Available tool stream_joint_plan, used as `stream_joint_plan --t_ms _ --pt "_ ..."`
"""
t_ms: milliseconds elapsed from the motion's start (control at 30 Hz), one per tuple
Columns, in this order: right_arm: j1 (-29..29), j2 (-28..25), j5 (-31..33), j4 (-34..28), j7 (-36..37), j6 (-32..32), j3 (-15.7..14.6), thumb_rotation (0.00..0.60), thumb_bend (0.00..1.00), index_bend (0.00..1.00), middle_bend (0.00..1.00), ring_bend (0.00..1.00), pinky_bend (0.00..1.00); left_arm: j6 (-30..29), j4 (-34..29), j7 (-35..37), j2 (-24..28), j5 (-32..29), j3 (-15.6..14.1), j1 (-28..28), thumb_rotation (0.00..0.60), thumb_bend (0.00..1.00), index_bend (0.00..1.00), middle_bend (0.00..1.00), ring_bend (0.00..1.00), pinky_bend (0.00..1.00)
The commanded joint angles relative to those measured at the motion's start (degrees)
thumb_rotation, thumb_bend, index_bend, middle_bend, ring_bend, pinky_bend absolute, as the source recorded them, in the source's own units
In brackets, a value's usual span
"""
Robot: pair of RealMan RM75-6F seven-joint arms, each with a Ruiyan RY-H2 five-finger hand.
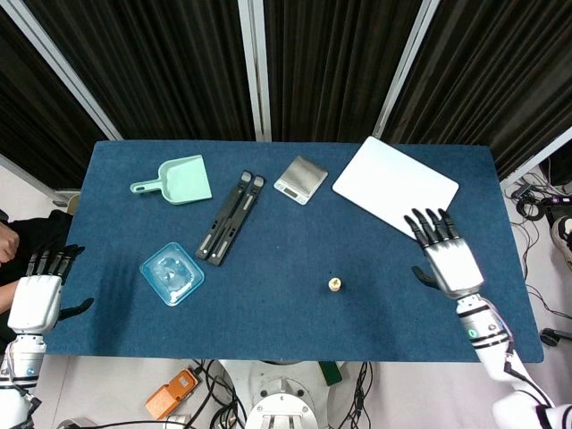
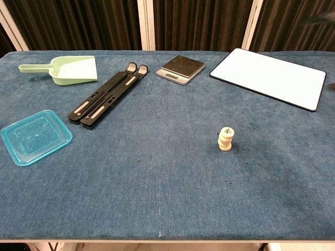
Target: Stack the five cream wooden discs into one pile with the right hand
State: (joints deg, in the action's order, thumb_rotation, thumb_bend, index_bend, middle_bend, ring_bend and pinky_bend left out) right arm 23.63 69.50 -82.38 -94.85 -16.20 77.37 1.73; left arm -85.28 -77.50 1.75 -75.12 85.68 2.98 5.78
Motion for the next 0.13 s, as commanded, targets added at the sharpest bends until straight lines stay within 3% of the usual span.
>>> stream_joint_plan --t_ms 33,133 --pt "-5.42 -4.02 -0.35 -2.12 3.73 5.32 -1.88 0.600 0.37 0.00 0.02 0.00 0.03 -0.14 -0.36 -0.21 0.04 0.08 0.09 0.08 0.600 0.08 0.17 0.14 0.04 0.00" --pt "-8.72 -5.33 -1.74 -2.24 6.79 8.78 -3.00 0.600 0.37 0.00 0.01 0.00 0.01 -0.26 -0.83 -0.67 0.08 0.12 0.07 0.07 0.600 0.08 0.17 0.14 0.04 0.00"
